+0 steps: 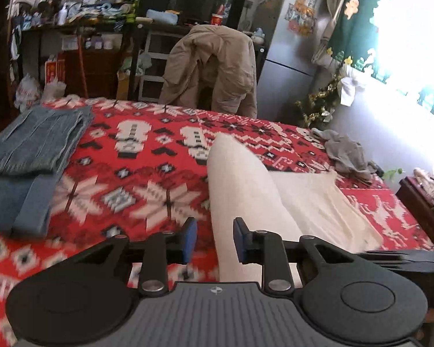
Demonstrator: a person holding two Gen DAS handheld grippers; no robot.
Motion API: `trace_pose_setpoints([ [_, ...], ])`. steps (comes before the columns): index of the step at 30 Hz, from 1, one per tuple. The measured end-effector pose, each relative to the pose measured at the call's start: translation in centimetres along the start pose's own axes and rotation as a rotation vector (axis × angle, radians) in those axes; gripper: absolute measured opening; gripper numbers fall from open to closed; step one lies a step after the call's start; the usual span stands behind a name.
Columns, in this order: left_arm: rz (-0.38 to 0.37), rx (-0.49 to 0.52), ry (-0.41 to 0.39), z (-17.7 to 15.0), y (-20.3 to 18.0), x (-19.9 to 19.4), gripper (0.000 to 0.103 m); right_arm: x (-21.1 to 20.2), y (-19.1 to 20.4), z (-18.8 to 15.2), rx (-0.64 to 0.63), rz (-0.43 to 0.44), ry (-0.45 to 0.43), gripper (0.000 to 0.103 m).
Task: Fold clothes
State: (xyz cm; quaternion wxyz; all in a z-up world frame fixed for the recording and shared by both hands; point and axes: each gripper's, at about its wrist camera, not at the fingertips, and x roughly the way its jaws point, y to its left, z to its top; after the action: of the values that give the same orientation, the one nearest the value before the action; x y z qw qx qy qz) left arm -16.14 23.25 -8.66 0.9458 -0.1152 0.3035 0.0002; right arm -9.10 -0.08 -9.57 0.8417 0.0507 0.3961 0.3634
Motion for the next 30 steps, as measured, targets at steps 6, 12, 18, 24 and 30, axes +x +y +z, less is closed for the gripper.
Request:
trace_pose_setpoints([
  [6,0.003,0.023,-0.003,4.0,0.6,4.7,0.026,-1.7,-1.7,3.5,0.072,0.017,-0.112,0.03],
  [12,0.001,-0.093,0.039,5.0,3.2,8.1,0.016,4.0,-3.6,9.5,0.099,0.039,-0.088,0.031],
  [18,0.005,-0.078,0.05,4.6,3.5,8.5,0.016,11.0,-5.4,11.5,0.22,0.129,0.01,0.041],
  [24,-0.008,-0.054,0.047,4.4,3.3,8.3,0.016,12.4,-4.1,11.1,0.224,0.196,0.013,0.007],
  [30,-0.095,0.029,0.024,4.2,0.4,7.6,0.016,7.2,1.0,11.2,-0.118,-0.013,-0.132,0.007],
])
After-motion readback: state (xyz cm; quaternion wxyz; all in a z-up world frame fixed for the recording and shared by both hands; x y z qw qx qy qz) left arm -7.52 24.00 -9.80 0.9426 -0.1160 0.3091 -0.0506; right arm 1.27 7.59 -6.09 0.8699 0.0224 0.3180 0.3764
